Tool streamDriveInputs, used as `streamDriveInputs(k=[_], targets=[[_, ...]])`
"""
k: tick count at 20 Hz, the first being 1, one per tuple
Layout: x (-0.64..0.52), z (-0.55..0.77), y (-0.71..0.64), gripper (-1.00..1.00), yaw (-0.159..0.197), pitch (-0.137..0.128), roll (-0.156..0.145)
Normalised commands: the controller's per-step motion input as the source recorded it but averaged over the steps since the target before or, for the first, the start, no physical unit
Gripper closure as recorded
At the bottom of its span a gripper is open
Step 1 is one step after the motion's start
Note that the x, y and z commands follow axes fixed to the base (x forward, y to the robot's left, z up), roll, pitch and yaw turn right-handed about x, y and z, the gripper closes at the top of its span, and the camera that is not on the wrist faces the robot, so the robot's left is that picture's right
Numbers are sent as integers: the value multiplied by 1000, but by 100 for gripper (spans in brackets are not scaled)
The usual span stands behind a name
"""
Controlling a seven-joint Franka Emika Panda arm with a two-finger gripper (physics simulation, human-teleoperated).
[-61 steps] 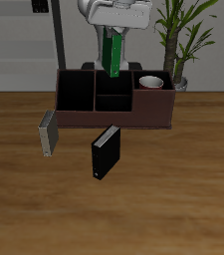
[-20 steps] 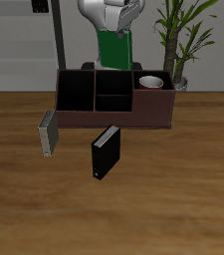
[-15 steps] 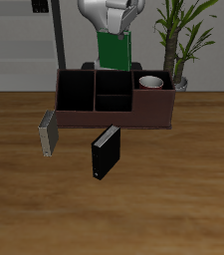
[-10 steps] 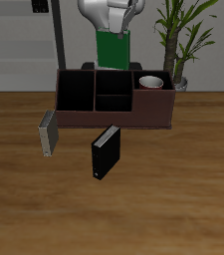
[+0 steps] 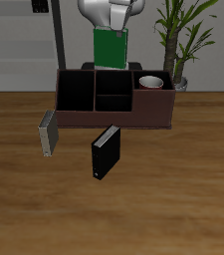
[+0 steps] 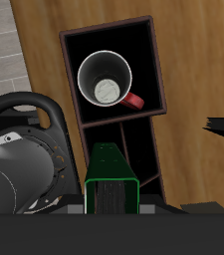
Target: Place the red mug into the back desk caddy's right compartment and place the green book into the back desk caddy's back compartment
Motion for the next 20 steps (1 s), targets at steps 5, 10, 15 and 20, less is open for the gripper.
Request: streamDriveInputs(k=[5,10,15,20], targets=[[23,34,44,100,40,7,10],[5,-69,48,100,33,13,16],[60,-11,-24,100,-3,26,-15],[-2,-35,-20,100,20,1,1]])
